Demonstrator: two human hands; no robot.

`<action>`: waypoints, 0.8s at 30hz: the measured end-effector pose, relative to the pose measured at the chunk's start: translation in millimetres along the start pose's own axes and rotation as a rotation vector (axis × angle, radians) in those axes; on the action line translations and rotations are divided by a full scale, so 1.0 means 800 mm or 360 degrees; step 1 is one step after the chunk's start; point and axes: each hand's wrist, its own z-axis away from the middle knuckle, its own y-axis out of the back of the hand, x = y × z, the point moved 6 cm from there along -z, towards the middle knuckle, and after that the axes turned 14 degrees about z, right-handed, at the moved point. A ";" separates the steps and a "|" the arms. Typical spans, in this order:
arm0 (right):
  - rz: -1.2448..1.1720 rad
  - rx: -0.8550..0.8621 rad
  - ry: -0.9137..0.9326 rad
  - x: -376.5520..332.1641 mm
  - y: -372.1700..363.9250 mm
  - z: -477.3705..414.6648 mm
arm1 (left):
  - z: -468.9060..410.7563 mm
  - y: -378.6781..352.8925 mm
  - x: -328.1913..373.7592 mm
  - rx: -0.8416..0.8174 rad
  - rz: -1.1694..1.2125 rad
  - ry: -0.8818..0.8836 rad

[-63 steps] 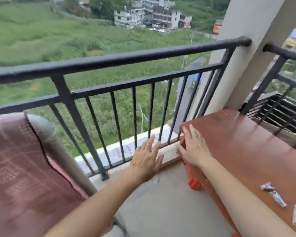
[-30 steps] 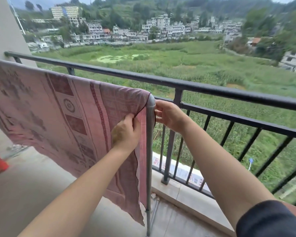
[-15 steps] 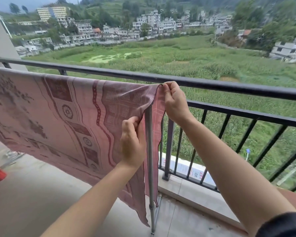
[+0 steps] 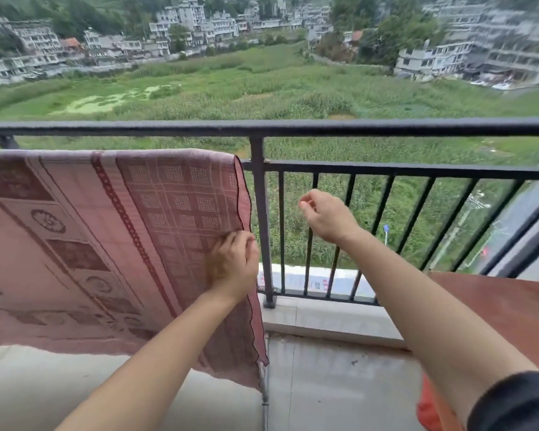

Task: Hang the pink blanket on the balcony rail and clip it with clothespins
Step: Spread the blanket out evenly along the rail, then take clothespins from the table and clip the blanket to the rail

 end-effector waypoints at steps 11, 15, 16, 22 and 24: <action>0.0469 -0.0198 -0.1194 0.292 -0.017 0.313 | 0.090 -0.256 0.108 -0.1023 0.0315 -0.0455; 0.0441 -0.0176 -0.1576 0.352 -0.003 0.463 | 0.166 -0.345 0.193 -0.1470 0.0270 -0.0669; 0.0440 -0.0173 -0.1660 0.362 0.002 0.499 | 0.189 -0.357 0.215 -0.1539 0.0259 -0.0723; 0.0338 -0.0212 -0.2069 0.442 0.003 0.655 | 0.298 -0.434 0.326 -0.1862 0.0138 -0.0908; 0.0312 -0.0251 -0.2192 0.471 -0.003 0.697 | 0.332 -0.465 0.355 -0.1964 0.0113 -0.0933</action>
